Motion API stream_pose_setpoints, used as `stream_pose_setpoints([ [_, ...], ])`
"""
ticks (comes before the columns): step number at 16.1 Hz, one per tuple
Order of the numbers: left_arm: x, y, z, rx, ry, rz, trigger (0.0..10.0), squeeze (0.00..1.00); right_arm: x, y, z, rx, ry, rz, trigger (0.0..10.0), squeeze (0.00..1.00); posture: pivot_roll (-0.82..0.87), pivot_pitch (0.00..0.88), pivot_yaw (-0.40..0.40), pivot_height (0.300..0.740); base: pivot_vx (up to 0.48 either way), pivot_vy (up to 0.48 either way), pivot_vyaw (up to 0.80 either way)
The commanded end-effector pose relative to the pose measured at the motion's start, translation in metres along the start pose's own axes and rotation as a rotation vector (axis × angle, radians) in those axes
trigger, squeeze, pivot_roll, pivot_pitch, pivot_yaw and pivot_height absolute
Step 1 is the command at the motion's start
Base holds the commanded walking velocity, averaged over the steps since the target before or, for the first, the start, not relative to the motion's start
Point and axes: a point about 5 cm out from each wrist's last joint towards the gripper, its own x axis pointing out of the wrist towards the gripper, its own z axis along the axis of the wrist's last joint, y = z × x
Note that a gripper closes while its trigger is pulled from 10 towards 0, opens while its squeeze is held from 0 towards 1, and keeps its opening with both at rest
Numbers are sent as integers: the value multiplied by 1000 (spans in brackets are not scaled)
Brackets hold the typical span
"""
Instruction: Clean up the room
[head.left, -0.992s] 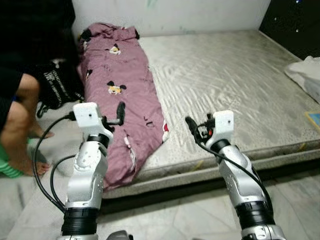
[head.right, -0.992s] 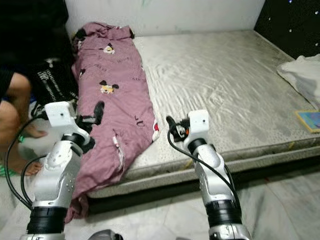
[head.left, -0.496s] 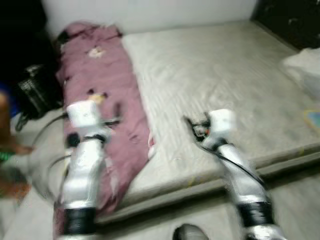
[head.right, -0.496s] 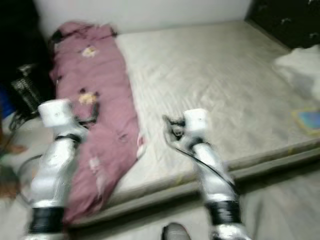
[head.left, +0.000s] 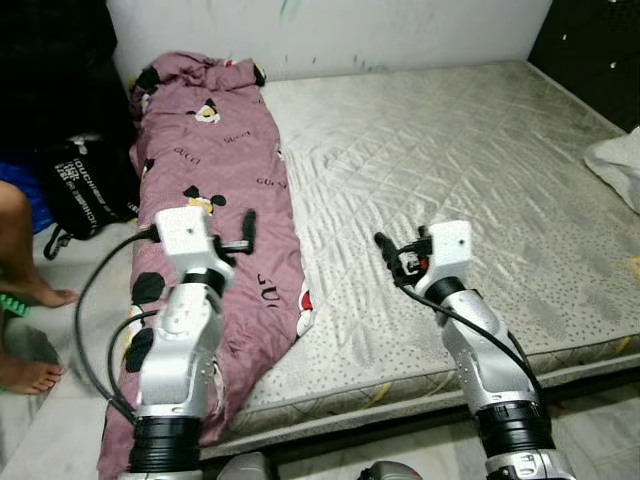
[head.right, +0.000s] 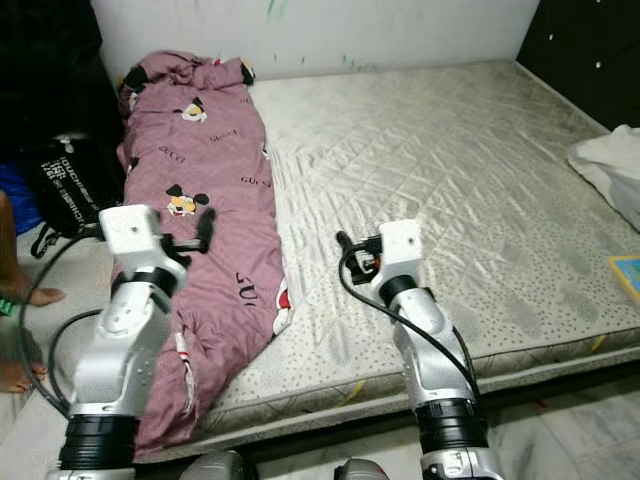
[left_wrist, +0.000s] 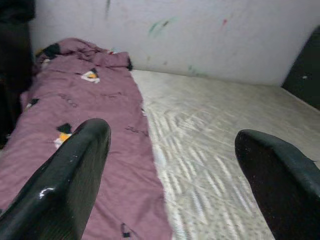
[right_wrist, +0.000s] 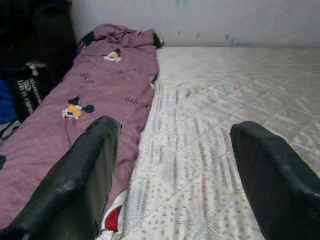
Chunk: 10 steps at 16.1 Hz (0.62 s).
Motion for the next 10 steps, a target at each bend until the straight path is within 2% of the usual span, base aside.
stream_pose_setpoints([
  [1,0,0,2,-5,-1,4,10000,0,1,0,-2,7,14,1,10000,0,-14,12,9,740,0,454,0],
  [10,2,3,3,-16,1,22,10000,0,3,1,-2,-3,23,12,10000,0,-10,12,7,740,0,477,0],
])
